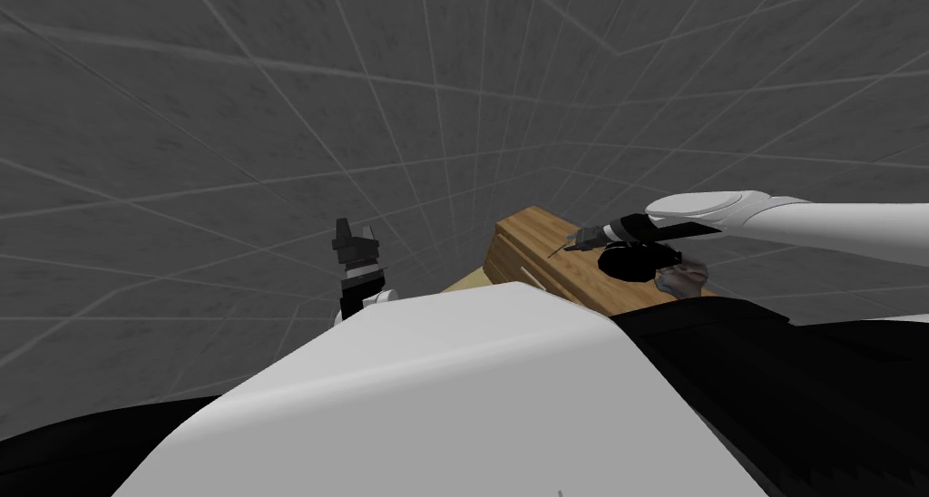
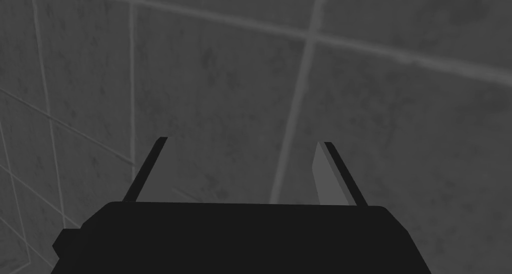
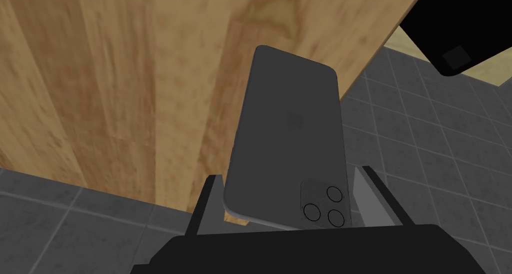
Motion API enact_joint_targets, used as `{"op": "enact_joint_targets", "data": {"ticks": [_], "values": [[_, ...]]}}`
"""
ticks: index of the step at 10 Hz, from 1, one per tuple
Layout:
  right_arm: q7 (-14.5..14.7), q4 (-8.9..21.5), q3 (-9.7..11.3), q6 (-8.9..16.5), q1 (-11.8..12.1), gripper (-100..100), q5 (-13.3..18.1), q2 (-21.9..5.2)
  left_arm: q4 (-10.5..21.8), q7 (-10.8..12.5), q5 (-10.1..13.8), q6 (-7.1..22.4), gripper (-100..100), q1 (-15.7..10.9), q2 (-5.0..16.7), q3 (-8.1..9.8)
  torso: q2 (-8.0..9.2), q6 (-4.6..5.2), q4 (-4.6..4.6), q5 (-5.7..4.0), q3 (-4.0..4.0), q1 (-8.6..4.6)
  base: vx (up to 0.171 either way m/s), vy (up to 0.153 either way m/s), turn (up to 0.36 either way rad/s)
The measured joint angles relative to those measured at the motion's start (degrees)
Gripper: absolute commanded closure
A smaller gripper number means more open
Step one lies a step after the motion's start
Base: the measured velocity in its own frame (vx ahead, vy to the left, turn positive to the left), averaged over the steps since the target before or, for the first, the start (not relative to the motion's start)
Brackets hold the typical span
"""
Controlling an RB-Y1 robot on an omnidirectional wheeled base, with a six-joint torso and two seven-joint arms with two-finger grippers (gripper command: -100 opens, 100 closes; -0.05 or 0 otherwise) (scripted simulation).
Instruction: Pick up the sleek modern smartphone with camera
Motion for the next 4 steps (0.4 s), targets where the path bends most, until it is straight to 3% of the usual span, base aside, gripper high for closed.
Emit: {"op": "enact_joint_targets", "data": {"ticks": [1,2,3,4], "values": [[0.00,0.00,0.00,0.01,0.00,0,0.00,0.00,0.00,0.00,0.00,0.00,0,0.00,0.00,0.00,0.00,0.00,0.00,0.00,0.00,0.00,0.000,0.000,0.000],[0.00,0.01,0.00,0.01,0.00,100,0.00,0.00,0.00,0.00,0.00,0.00,0,0.00,0.00,0.00,0.00,0.00,0.00,0.00,0.00,0.00,-0.028,0.000,-0.120],[0.28,-0.10,-0.33,-0.43,0.36,100,-1.28,-1.46,0.00,0.00,0.00,-0.01,0,0.03,-0.01,0.03,0.08,0.12,0.04,0.06,0.06,0.02,-0.018,0.000,-0.035],[0.38,-0.10,-0.39,-0.59,0.39,0,-1.47,-1.67,0.00,-0.01,0.00,-0.01,0,0.02,-0.01,0.03,0.06,0.08,0.03,0.00,0.04,0.00,0.000,0.000,0.000]]}}
